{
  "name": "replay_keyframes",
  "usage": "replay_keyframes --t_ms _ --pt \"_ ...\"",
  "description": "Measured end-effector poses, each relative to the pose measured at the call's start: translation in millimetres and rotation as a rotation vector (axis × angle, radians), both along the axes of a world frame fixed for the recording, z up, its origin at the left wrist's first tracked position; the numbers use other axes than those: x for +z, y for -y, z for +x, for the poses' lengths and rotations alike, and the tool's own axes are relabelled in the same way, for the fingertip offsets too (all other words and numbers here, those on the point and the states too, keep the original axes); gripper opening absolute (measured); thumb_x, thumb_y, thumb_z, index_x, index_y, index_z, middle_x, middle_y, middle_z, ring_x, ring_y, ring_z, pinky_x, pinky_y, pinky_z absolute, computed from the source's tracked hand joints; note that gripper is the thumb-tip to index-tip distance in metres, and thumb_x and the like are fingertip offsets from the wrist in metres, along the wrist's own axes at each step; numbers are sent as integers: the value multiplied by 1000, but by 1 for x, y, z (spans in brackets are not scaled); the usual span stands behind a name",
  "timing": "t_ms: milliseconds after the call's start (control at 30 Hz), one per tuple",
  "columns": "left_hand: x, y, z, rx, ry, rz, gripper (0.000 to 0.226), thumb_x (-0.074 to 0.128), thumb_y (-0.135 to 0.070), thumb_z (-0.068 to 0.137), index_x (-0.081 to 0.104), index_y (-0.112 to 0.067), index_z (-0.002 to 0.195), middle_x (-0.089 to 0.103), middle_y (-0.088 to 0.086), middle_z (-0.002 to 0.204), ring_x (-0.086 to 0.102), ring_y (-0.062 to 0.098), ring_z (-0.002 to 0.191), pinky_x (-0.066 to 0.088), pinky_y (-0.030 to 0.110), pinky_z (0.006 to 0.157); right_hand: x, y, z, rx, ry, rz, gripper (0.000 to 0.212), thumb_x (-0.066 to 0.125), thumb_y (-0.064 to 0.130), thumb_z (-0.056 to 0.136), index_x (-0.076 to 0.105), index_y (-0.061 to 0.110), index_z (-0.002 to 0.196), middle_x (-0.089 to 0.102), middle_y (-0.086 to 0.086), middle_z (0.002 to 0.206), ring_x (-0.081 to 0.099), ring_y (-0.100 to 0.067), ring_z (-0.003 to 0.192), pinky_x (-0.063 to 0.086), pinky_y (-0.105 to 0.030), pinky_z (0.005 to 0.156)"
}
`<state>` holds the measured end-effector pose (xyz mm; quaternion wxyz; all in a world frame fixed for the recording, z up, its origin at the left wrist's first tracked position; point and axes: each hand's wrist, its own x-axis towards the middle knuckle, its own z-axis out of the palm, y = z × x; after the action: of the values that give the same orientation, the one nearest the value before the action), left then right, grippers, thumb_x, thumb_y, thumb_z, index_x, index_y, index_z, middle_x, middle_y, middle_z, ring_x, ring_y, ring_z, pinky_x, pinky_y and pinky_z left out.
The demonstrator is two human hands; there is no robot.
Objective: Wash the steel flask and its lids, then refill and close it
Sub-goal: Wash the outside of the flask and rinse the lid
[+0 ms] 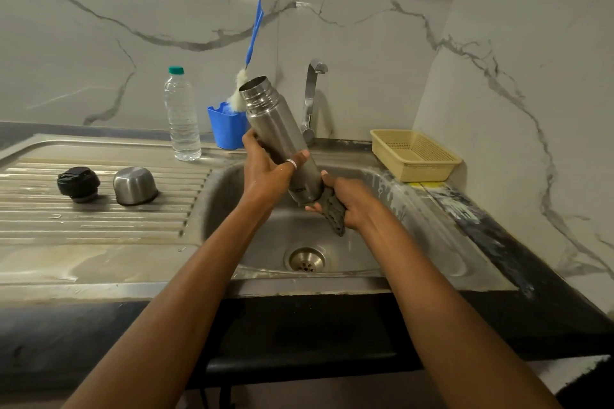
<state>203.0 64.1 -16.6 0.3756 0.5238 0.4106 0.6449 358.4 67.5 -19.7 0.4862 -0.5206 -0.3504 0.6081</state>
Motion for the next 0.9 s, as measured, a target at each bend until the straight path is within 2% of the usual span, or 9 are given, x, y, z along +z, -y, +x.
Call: replay_keyframes --t_ms 67,133,267,333,467,567,667,767,900 --pt "3 0 -3 20 -12 9 84 85 -27 76 27 -27 137 55 -5 129 59 16 119 52 52 102 2 -1 4 -87 154 58 26 70 14 93 67 -5 110 74 -25 98 75 -28 69 58 -31 55" --pt "3 0 -6 43 -32 14 84 85 -28 73 29 -25 136 56 -7 126 60 15 117 52 50 102 5 1 6 -159 279 122 18 72 14 92 68 0 101 75 -18 88 74 -24 62 54 -26 49" --pt "2 5 -14 71 -97 -15 81 86 -20 76 31 -26 135 59 -4 122 63 18 113 53 50 100 11 8 2 -205 278 171 15 67 20 95 68 6 92 76 -11 77 76 -25 69 61 -34 63" --pt "5 11 -20 75 -118 -22 83 87 -20 76 31 -28 137 59 -2 124 63 20 112 54 48 98 13 12 -3 -183 282 190 17 64 21 97 68 7 88 76 -10 74 76 -24 71 60 -33 61" --pt "18 24 -32 125 -208 -4 87 87 -21 76 32 -22 143 55 -10 115 61 13 102 52 20 75 20 24 -19 -109 244 257 18 61 23 99 68 7 93 77 -14 82 75 -25 73 58 -31 58" --pt "27 33 -48 172 -304 10 88 87 -22 77 33 -23 146 54 -9 117 59 9 96 47 11 59 29 29 -45 -42 235 321 18 60 21 98 70 7 92 76 -17 89 71 -32 73 58 -36 60" --pt "35 39 -77 223 -346 14 92 89 -28 75 33 -29 148 55 0 131 61 17 107 51 17 69 41 28 -79 -26 254 390 17 59 20 95 71 8 98 76 -16 88 74 -35 81 61 -43 68" --pt "45 47 -113 305 -312 -8 96 93 -34 67 37 -31 145 59 -1 129 65 19 107 60 41 85 54 32 -116 29 245 428 13 63 16 88 70 8 96 75 -18 86 74 -31 76 62 -39 64" --pt "62 63 -167 384 -287 -26 95 91 -30 69 35 -28 146 57 0 130 62 20 111 57 40 89 73 39 -175 165 264 488 17 61 15 89 68 2 100 71 -24 83 64 -30 65 59 -41 62"
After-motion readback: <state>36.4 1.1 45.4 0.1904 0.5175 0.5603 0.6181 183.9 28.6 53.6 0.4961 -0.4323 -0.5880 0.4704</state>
